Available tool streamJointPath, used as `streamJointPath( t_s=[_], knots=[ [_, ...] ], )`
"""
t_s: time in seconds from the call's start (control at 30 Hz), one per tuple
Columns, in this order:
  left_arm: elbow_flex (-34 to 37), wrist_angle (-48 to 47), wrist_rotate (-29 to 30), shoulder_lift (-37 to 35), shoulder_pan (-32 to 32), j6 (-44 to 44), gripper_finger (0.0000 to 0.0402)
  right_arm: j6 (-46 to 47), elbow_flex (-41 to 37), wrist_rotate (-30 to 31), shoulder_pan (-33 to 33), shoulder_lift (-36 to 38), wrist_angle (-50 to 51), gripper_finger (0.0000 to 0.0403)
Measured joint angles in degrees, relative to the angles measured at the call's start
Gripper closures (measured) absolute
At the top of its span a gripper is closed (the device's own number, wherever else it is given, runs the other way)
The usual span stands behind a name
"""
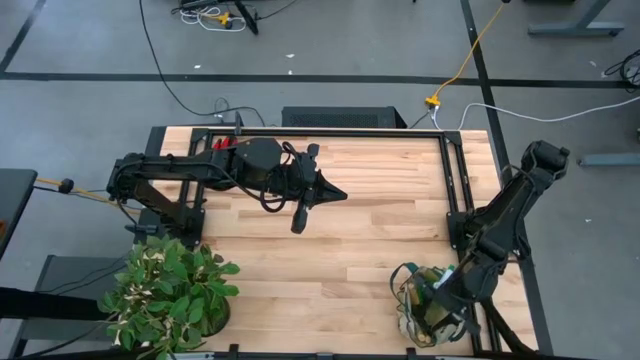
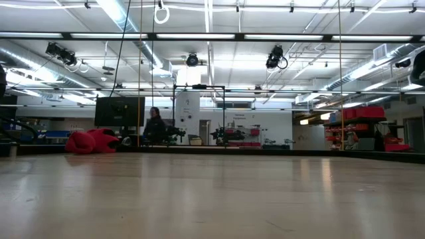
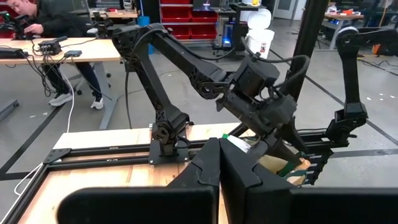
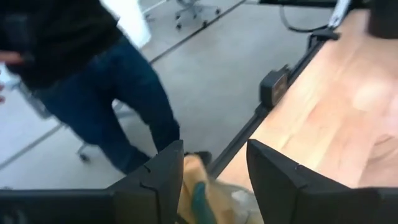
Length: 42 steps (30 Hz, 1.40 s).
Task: Pick & Place Garden tools in Gardening bag
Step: Put the red gloves into the white gardening bag
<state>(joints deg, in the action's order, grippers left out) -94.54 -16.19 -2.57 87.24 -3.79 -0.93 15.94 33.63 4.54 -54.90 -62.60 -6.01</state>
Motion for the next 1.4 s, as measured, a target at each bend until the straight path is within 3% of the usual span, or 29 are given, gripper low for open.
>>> streamJointPath(
  t_s=[0.43,0.63,1.03,1.4],
  knots=[
    [0.00,0.03,-0.02,0.00,0.43,0.00,0.0395,0.09,0.00,9.08,3.45,8.55,2.24,0.0232],
    [0.00,0.05,0.33,0.00,0.44,-1.46,0.0393,0.11,0.00,12.87,4.66,11.41,4.89,0.0209],
    [0.00,0.05,2.60,0.00,0.46,-1.47,0.0388,1.57,0.00,13.96,8.20,15.17,6.44,0.0144],
    [0.00,0.04,3.99,0.00,0.44,-1.46,0.0392,-0.37,0.00,14.07,13.27,24.65,14.42,0.0156]
  ],
)
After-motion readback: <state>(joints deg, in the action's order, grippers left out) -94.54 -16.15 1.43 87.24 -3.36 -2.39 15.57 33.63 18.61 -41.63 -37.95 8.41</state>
